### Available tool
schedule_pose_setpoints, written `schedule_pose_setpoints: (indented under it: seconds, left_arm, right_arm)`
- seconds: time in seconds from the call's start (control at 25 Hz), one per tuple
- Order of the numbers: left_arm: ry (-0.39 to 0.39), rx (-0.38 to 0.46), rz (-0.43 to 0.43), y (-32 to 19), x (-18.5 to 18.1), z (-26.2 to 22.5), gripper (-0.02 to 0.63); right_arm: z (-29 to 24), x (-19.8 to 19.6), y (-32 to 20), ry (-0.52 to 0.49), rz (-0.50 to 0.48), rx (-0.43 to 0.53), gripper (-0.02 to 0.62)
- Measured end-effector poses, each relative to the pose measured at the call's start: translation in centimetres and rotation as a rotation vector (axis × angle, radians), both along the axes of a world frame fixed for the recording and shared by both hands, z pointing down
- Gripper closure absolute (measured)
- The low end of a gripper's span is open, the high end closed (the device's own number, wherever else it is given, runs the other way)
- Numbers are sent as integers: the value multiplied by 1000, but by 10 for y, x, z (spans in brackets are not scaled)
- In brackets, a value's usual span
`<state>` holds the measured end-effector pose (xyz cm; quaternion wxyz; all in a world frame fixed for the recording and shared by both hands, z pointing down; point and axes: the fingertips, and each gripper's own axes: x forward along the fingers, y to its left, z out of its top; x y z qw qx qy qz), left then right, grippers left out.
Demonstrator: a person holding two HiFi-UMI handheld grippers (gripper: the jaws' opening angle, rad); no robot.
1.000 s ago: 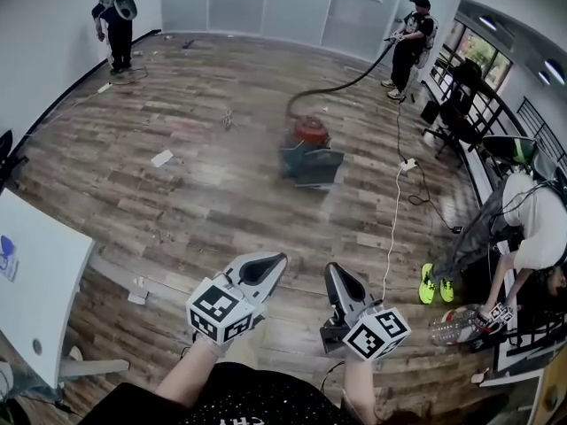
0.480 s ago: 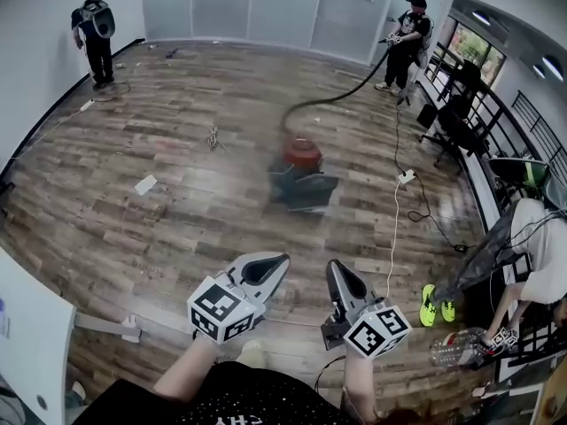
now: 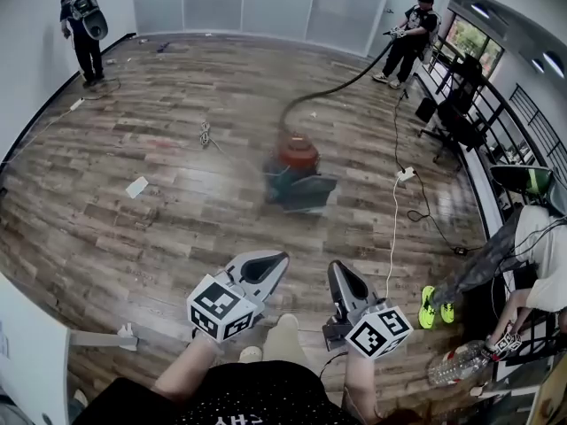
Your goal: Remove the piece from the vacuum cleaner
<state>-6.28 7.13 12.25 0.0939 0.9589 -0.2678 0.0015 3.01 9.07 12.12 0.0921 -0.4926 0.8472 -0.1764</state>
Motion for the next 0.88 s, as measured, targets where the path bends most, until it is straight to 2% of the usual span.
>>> schedule_pose_setpoints:
  seconds: [0.32,0.88]
  left_arm:
    - [-3,-23,-42,-77,15,10,598]
    - [8,-24,-65,-287,105,4,597]
  right_arm:
    - [5,23,-78,-24,-20,-9,586]
    - [4,125,-287,-18,-10,-17,586]
